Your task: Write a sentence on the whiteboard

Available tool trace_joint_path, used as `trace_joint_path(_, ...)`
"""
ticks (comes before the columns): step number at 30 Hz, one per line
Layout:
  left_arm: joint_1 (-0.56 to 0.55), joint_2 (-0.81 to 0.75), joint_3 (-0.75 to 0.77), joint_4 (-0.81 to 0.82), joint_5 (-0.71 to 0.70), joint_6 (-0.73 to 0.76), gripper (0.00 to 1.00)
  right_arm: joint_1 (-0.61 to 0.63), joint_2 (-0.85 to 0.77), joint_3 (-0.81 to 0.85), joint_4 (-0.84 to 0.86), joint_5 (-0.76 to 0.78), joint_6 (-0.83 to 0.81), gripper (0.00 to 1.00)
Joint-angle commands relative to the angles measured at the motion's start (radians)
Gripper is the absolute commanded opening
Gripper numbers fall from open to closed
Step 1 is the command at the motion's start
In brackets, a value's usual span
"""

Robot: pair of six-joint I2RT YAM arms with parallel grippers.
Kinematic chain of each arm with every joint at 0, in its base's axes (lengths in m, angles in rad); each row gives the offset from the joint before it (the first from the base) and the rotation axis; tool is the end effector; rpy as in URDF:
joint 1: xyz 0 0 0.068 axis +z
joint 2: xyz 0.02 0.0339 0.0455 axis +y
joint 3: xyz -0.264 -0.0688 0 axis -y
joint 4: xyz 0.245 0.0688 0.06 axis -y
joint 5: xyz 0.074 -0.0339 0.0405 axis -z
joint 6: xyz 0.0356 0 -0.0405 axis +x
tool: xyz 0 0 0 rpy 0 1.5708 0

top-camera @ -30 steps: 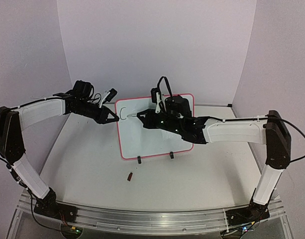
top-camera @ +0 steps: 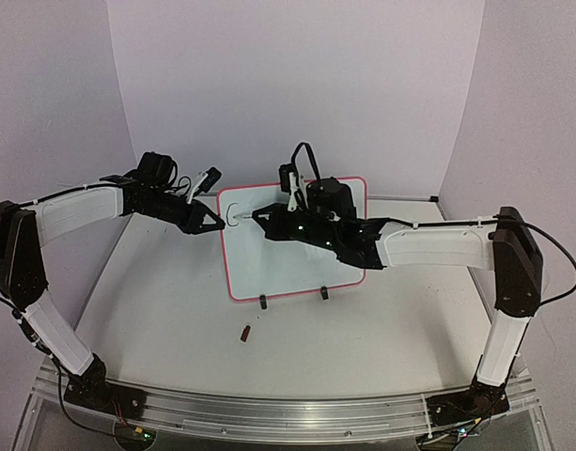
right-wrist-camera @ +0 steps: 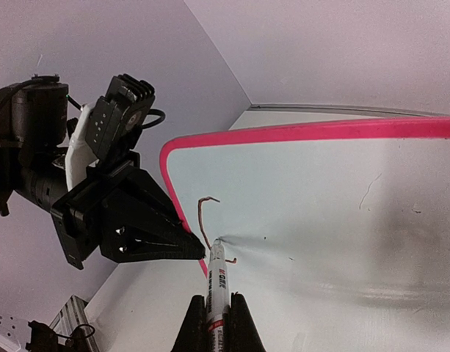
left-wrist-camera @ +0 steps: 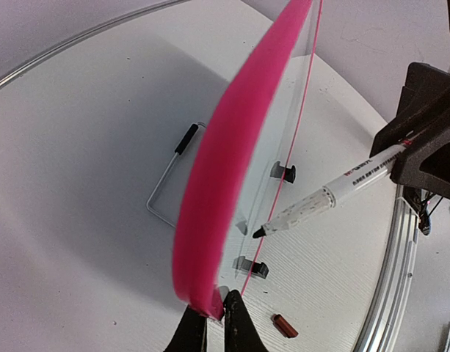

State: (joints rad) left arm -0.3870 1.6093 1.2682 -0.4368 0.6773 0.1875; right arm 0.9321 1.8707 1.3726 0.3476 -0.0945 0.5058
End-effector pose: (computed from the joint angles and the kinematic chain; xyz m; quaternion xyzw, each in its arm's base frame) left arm 0.3190 -0.1541 0.2805 0.3695 0.7981 -0.3412 0.3319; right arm 0.2656 0.3634 0.2850 -0.1903 0.7338 0.4558 0.4665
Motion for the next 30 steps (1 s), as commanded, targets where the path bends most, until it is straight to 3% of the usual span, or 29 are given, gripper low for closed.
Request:
trace_joint_path(1,-0.003,-0.01,0.008,-0.001,-0.061,0.036,0.0,0.002,0.015,0.045,0.017,0.026,0.011,0.0)
trace_joint_path(30,-0.004,-0.015,0.01,-0.007,-0.068,0.04,0.0,0.004,-0.092,-0.067,0.017,0.18,0.014,0.0)
